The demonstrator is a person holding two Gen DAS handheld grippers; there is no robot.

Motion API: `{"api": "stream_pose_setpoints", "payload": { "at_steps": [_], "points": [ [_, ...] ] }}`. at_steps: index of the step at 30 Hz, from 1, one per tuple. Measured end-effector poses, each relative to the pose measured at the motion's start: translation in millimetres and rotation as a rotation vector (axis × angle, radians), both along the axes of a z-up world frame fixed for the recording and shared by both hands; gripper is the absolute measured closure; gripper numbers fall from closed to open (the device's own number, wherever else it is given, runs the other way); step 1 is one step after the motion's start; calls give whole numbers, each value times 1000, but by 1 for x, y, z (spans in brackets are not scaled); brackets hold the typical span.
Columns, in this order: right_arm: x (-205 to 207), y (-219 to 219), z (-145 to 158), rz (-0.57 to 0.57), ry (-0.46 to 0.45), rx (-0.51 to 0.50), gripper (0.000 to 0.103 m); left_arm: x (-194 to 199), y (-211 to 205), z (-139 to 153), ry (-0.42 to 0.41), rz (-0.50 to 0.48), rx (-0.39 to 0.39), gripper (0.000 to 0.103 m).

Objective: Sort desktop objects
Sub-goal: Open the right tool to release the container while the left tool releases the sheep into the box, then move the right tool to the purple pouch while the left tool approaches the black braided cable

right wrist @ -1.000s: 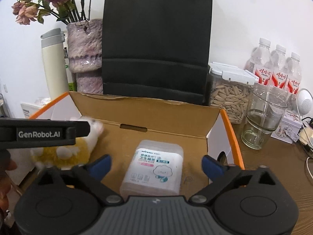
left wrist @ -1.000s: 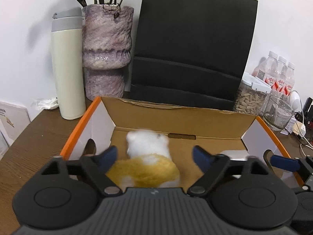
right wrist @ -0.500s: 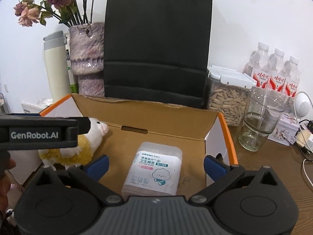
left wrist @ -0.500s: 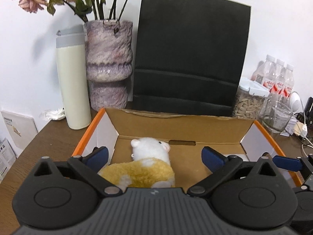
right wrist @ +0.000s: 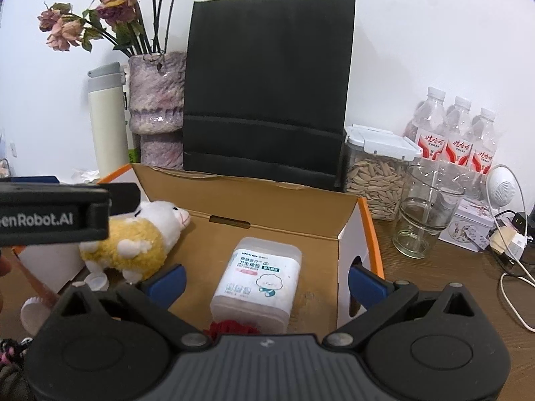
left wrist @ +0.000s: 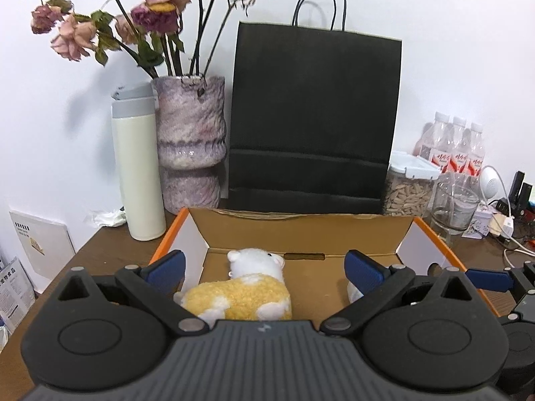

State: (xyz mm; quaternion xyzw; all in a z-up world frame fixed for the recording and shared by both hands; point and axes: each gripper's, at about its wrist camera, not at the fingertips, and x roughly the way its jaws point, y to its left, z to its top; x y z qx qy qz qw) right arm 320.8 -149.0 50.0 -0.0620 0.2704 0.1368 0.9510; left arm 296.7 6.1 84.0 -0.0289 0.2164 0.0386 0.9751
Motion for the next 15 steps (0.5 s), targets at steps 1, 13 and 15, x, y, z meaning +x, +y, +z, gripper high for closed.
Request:
{"api": "stream_pose_setpoints", "payload": {
  "at_steps": [1,13,15],
  "points": [
    [-4,-1,1,2,-5,1,0,-3,0,1,-5,0,-1,0],
    [-54,-7,15,36,-76,-1,0,-48,5,16,-67,-4,8,0],
    [-63,-9,16,40,-82,1,0,-58,6,18,-74,-8,12,0]
  ]
}}
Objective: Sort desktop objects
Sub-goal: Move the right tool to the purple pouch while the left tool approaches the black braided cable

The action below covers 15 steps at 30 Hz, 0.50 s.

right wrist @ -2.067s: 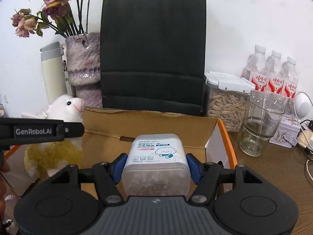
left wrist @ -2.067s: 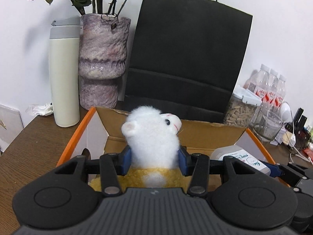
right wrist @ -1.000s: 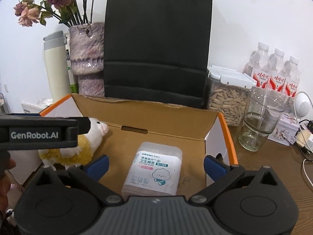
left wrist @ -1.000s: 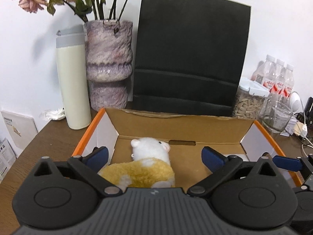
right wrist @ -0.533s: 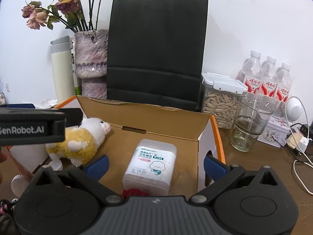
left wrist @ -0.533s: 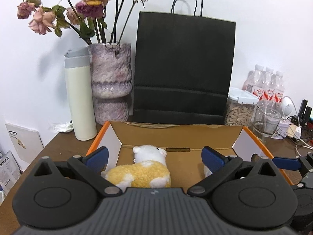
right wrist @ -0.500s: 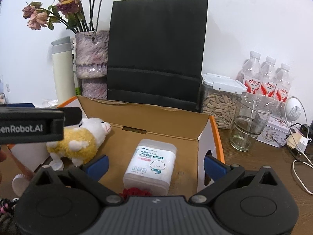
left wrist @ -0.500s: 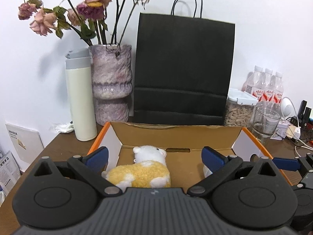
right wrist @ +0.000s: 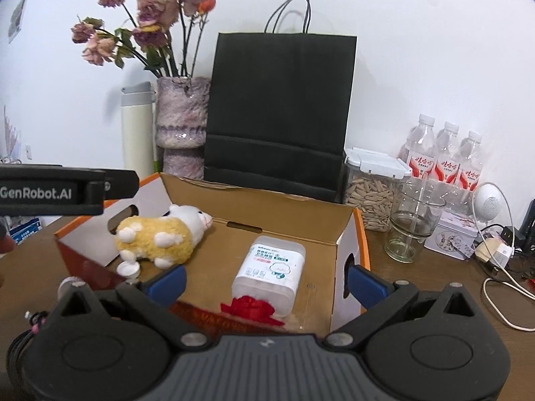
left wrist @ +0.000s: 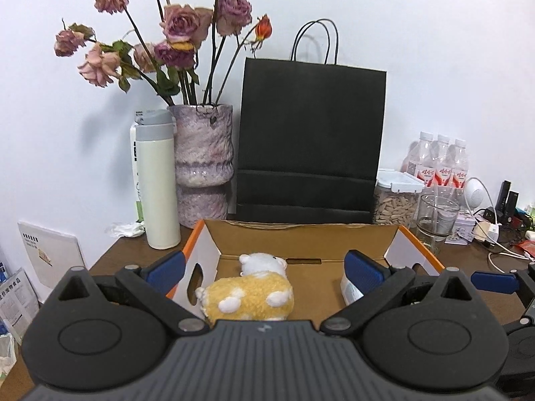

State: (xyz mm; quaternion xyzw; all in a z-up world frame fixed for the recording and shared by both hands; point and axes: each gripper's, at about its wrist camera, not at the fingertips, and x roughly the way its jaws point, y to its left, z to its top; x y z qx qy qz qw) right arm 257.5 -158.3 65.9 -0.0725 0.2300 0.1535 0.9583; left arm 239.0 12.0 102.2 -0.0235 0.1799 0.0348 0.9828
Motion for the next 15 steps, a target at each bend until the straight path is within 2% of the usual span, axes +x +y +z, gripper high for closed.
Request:
{"api": "stream_pose_setpoints", "payload": {
  "at_steps": [9,15],
  "points": [
    [-42,-12,-5,24,-15,10,0,-45,16,3,-30,10,11,0],
    [-67,-23,-14,18,-4,10,0,-74,43,-3,-19,50,-15,0]
  ]
}}
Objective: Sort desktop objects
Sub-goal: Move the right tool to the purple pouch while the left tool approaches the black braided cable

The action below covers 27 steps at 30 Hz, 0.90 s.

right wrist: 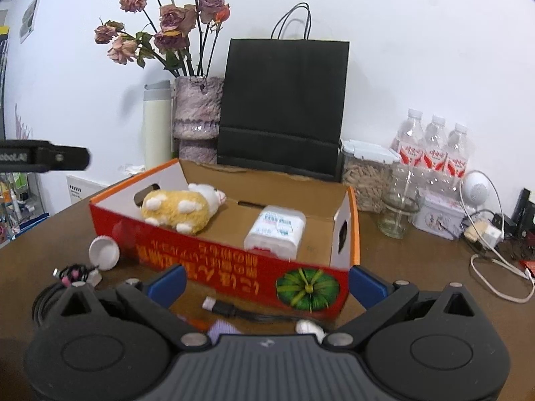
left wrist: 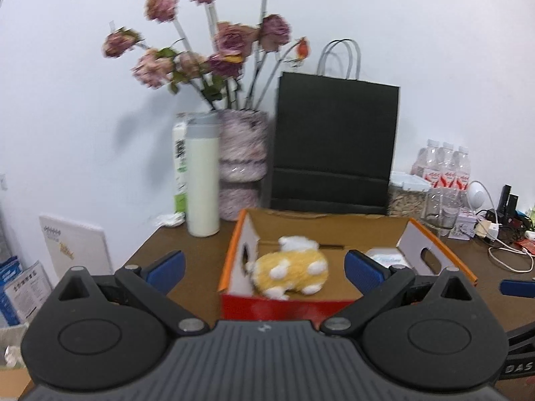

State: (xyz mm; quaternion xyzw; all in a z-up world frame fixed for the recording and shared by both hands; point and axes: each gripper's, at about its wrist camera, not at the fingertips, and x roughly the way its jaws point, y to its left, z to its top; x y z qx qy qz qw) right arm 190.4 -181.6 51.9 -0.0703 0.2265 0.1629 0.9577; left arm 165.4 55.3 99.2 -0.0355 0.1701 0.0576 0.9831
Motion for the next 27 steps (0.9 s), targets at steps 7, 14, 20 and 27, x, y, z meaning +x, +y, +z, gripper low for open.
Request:
{"api": "stream_pose_setpoints", "payload": {
  "at_steps": [7,14,20,27],
  "points": [
    [-19,-6,-18,-4,56,-2,0,-21,21,-24,62,28,-13,0],
    [-34,-10,-34,-7,115,15,0,-27,24,-52,138,24,-24,0],
    [-43,-6,-44,12,150,16,0,-31,11,-66,172,-61,-26,0],
    [-45,2,-54,42,186,-9,0,-29,-1,-77,222,-128,-17,0]
  ]
}}
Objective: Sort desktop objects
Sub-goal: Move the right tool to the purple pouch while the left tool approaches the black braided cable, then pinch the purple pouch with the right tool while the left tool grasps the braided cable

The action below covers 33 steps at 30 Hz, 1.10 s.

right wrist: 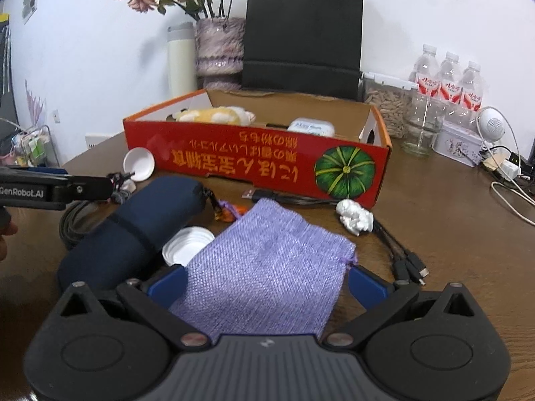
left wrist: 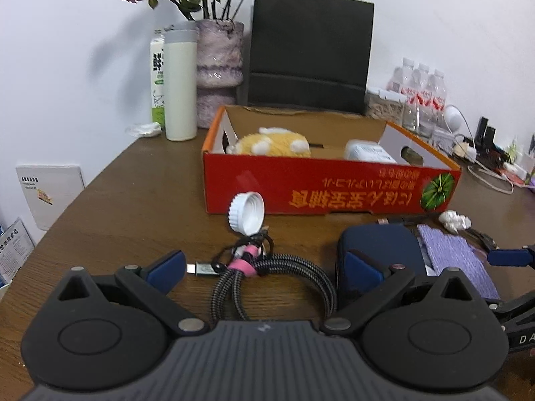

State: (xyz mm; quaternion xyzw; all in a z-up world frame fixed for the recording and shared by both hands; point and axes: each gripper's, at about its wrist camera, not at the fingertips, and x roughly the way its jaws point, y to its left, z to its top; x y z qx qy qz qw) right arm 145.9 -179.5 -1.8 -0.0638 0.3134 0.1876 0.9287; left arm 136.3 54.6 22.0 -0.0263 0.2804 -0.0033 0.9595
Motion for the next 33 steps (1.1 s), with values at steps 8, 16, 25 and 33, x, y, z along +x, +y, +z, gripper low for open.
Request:
{"api": "stream_pose_setpoints", "payload": {
  "at_steps": [8,16,25,33],
  "points": [
    [6,-5,-7,0,53,7,1,4,-2,-6,36,-11,3,0],
    [3,-12,-6,21,43,16,12,1,7,-9,85,-8,-3,0],
    [0,-18,-1,24,20,42,72,-4,8,-9,72,-49,-37,0],
    [-5,-28,4,12,-20,75,97,-4,4,-9,73,-55,-27,0]
  ]
}}
